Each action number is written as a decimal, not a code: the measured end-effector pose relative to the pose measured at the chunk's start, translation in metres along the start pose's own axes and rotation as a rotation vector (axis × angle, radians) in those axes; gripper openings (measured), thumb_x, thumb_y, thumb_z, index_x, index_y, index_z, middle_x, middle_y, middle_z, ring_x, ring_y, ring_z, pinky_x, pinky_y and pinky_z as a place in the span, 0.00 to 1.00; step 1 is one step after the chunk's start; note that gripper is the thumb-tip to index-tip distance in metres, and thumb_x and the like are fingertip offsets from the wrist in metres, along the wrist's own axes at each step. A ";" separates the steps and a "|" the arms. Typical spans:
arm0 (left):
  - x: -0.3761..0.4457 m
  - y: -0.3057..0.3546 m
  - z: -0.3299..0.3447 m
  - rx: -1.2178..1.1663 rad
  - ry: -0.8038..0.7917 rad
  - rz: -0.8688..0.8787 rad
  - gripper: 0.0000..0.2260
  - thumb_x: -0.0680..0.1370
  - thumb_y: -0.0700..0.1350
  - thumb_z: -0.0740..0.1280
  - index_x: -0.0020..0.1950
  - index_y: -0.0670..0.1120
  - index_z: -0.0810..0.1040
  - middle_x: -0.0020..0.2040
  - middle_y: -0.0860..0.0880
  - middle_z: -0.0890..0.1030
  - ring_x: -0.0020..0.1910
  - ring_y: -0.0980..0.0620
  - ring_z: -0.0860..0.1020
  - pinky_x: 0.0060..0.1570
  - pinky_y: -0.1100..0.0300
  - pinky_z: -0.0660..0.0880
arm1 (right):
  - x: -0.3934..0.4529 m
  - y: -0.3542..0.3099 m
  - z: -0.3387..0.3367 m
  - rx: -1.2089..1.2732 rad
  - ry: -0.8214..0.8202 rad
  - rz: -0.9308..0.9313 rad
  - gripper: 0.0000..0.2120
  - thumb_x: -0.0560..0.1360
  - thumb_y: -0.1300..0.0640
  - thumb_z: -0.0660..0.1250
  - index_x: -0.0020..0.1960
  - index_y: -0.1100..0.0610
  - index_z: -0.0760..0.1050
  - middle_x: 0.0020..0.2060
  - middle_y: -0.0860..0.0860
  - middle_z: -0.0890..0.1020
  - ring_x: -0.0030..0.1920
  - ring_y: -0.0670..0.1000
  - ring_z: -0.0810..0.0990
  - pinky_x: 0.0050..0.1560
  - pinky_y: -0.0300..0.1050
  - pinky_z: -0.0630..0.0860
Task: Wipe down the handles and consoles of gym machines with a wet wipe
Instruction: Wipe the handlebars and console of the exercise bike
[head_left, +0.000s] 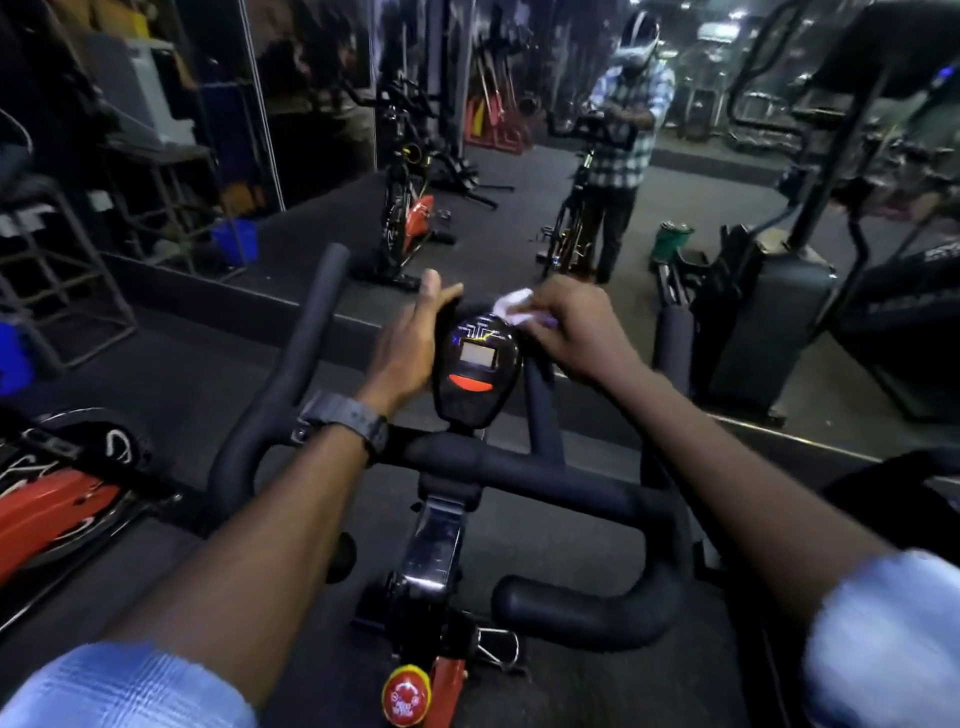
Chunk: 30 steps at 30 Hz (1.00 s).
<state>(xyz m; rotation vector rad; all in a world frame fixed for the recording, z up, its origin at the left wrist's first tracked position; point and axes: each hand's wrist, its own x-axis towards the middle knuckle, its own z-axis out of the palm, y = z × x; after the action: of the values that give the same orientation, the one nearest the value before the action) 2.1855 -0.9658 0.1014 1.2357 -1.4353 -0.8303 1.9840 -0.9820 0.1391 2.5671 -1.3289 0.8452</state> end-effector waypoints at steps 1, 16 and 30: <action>-0.001 -0.003 -0.002 0.014 0.011 0.036 0.41 0.72 0.77 0.42 0.67 0.56 0.80 0.68 0.54 0.79 0.69 0.56 0.74 0.75 0.50 0.64 | -0.027 0.001 0.001 0.031 0.035 0.039 0.05 0.70 0.59 0.69 0.40 0.62 0.80 0.33 0.57 0.78 0.35 0.59 0.78 0.37 0.47 0.67; -0.006 -0.025 0.004 0.174 0.079 0.291 0.34 0.79 0.66 0.43 0.73 0.50 0.74 0.74 0.54 0.74 0.73 0.58 0.69 0.73 0.59 0.64 | -0.112 -0.020 0.021 0.082 0.139 0.310 0.10 0.79 0.53 0.63 0.49 0.58 0.81 0.38 0.53 0.78 0.39 0.56 0.79 0.42 0.50 0.74; -0.010 -0.026 0.005 0.207 0.098 0.380 0.32 0.81 0.63 0.46 0.71 0.46 0.76 0.72 0.50 0.75 0.73 0.54 0.71 0.73 0.50 0.67 | -0.124 -0.030 0.021 0.086 0.026 0.081 0.13 0.74 0.56 0.64 0.56 0.54 0.82 0.42 0.53 0.77 0.43 0.56 0.77 0.44 0.46 0.72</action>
<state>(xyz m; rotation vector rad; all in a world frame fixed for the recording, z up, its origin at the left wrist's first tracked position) 2.1869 -0.9631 0.0730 1.0880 -1.6378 -0.3658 1.9602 -0.8834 0.0593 2.5721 -1.4276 0.9670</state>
